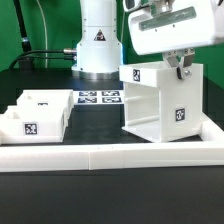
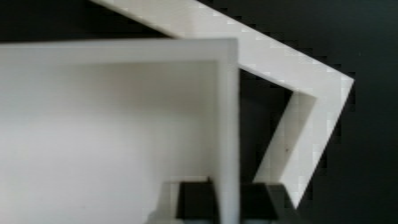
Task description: Assemble drawer
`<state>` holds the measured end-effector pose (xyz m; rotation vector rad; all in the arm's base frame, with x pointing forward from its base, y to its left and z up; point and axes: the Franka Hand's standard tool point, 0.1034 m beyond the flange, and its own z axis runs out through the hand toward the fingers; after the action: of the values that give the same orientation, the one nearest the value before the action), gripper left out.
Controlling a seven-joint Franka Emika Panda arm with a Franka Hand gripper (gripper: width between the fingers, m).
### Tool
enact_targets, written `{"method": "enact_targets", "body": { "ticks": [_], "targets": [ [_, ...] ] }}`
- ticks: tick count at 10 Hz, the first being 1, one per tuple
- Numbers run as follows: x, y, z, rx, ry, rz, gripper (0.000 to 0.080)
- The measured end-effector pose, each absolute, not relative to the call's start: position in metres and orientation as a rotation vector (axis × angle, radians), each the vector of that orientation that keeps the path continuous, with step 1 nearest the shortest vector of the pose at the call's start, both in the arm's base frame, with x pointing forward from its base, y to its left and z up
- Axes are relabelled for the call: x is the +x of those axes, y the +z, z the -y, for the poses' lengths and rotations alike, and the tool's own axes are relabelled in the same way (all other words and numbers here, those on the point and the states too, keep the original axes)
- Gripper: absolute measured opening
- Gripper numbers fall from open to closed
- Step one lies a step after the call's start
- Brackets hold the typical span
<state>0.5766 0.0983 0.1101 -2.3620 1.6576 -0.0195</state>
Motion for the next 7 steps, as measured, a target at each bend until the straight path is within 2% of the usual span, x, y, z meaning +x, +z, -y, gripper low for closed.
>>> {"method": "enact_targets", "body": {
  "ticks": [3, 7],
  "targets": [
    [0.5685, 0.1002, -0.0991, -2.023, 0.103, -2.052, 0.0045],
    [0.5699, 0.1007, -0.0988, -1.959, 0.123, -2.107, 0.0045]
  ]
}}
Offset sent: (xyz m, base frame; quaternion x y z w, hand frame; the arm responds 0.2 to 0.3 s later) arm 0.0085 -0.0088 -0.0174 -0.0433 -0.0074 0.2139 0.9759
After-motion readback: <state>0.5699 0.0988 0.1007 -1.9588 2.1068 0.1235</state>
